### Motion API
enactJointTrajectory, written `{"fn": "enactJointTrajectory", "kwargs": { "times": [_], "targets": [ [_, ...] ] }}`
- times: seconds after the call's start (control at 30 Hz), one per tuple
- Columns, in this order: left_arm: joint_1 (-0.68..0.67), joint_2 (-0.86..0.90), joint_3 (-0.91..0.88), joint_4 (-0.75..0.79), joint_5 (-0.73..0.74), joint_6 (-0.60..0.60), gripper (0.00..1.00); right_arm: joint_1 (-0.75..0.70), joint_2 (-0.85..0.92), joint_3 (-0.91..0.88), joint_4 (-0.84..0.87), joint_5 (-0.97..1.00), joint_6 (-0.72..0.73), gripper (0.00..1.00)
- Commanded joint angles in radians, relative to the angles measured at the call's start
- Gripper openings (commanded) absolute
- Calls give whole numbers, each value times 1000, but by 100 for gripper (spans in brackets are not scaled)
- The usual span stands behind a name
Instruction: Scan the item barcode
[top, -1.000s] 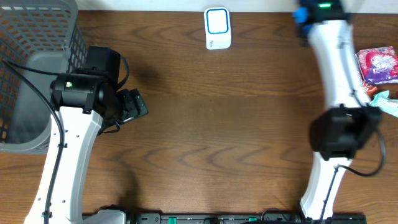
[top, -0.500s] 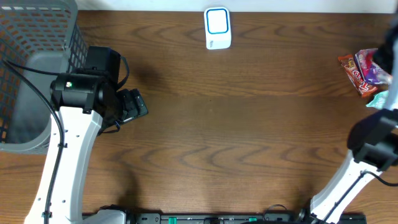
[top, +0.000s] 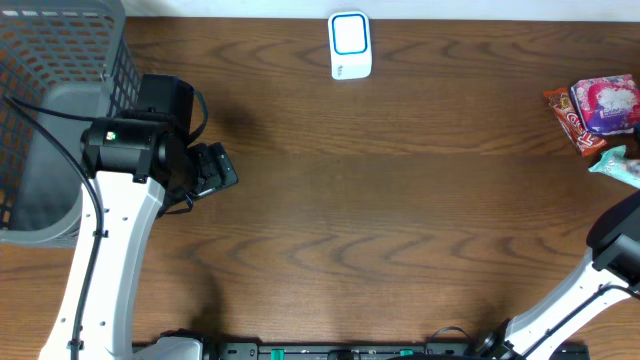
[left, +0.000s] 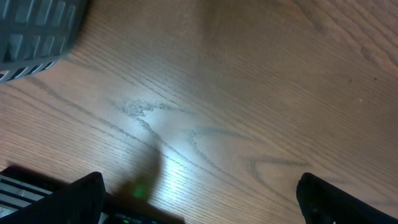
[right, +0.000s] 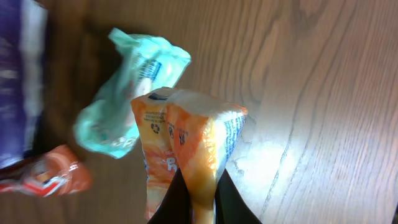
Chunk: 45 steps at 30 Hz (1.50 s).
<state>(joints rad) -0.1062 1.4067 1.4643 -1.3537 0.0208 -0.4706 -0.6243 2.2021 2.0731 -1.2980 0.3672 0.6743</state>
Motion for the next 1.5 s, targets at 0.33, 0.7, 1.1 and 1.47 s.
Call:
{"fn": "enactJointTrajectory", "kwargs": {
  "times": [0.33,0.7,1.1,1.47],
  "targets": [
    [3,5,4,-3,-5,3,98,-95,-3,-203,166,-27,13,14],
    [3,5,4,-3,-6,3,98,-110,-5,-222,289,-315,-187,27],
    [3,5,4,-3,-6,3,98,-102,-253,-222,257,-477,-220,47],
    [3,5,4,-3,-6,3,98,5,-584,-222,137,-648,-303,99]
  ]
}}
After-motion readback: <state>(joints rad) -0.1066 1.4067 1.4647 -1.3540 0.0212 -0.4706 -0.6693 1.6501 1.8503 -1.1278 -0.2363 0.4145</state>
